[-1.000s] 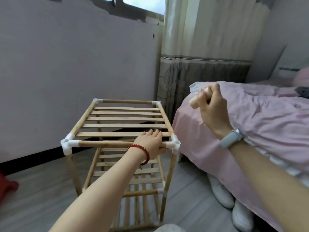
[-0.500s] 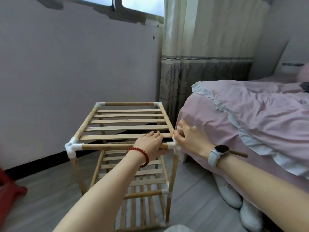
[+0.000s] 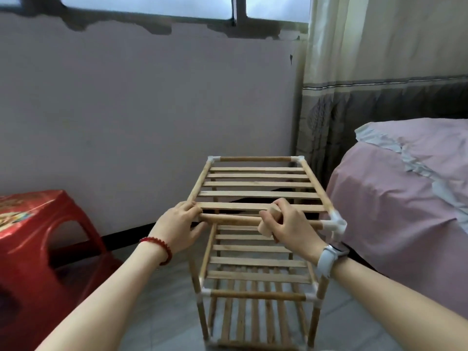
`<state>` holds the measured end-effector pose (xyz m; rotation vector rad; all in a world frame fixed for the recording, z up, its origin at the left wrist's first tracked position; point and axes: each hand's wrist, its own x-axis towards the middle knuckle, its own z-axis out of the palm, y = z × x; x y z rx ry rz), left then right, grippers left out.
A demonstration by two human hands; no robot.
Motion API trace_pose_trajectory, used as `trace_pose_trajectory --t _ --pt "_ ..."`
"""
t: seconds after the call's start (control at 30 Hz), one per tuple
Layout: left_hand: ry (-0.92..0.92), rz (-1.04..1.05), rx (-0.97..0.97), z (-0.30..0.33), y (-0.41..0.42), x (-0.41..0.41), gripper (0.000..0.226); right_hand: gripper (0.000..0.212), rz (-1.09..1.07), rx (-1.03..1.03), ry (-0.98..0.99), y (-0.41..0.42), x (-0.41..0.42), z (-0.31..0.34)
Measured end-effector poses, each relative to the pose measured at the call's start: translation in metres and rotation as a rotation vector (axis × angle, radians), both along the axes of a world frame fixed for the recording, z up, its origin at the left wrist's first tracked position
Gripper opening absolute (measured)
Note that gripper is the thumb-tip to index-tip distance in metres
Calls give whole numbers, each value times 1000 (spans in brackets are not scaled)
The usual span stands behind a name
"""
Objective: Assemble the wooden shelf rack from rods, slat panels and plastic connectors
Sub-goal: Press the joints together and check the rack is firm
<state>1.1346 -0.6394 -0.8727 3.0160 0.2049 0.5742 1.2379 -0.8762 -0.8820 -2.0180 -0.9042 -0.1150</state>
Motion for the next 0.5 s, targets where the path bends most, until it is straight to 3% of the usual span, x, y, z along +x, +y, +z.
trace_pose_trajectory --t 0.17,0.33,0.5 --pt "-26 -85 147 0 -11 0 26 21 -79 40 41 -11 19 -2" --pt "102 -256 66 6 -46 -6 66 34 -222 -8 131 -18 70 0" --pt "119 -392 -46 5 -65 6 45 39 -295 -52 120 -12 94 7"
